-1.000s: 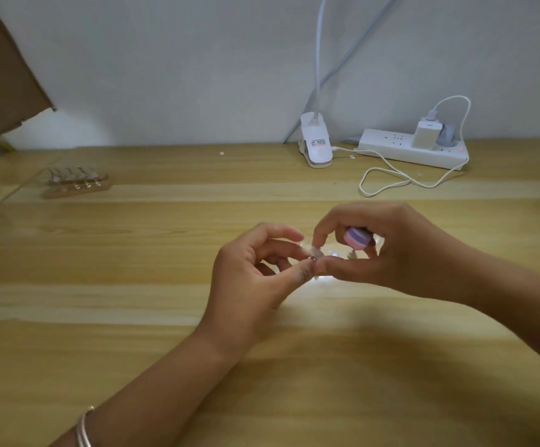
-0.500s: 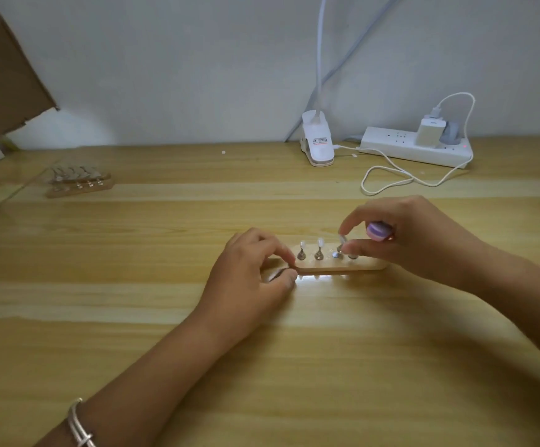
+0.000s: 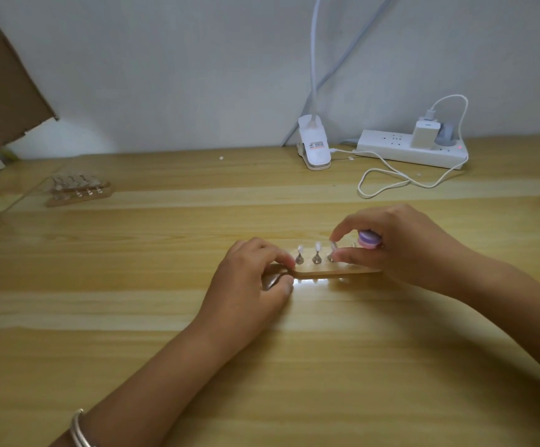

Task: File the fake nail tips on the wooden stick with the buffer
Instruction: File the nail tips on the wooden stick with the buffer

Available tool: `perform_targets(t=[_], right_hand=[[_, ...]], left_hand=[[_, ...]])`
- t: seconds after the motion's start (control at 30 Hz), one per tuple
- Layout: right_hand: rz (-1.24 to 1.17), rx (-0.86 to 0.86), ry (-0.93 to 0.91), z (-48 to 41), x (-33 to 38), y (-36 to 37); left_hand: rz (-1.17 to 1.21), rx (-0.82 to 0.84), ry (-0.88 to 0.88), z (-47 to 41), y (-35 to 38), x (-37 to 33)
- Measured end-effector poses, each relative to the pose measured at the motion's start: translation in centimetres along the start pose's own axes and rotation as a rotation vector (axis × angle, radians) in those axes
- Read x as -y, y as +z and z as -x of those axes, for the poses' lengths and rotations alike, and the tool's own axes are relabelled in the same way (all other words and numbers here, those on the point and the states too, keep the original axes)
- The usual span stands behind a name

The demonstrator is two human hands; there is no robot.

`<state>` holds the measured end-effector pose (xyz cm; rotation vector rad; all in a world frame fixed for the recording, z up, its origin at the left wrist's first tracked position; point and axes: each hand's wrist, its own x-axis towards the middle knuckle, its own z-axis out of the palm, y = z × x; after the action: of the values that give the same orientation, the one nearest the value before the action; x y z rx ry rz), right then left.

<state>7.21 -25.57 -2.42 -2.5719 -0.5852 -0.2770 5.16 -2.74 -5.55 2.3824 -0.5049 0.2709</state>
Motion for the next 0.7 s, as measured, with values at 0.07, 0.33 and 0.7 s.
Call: perform_targets(t=[0.07,0.33,0.7], right_hand=[[-0.002,0.019,0.022,0.0,-0.2,-0.5],[0.003,0.079,0.054,0.1,-0.6,-1.4],[0.065,0.011,-0.01,-0.4,0.7,0.4]], left_hand=[[0.0,-0.012,0.016,0.1,0.0,0.0],[-0.036,-0.018,0.093,0.2,0.0,-0.3],[-0.029,-0.015,0.087,0.2,0.0,-0.4]])
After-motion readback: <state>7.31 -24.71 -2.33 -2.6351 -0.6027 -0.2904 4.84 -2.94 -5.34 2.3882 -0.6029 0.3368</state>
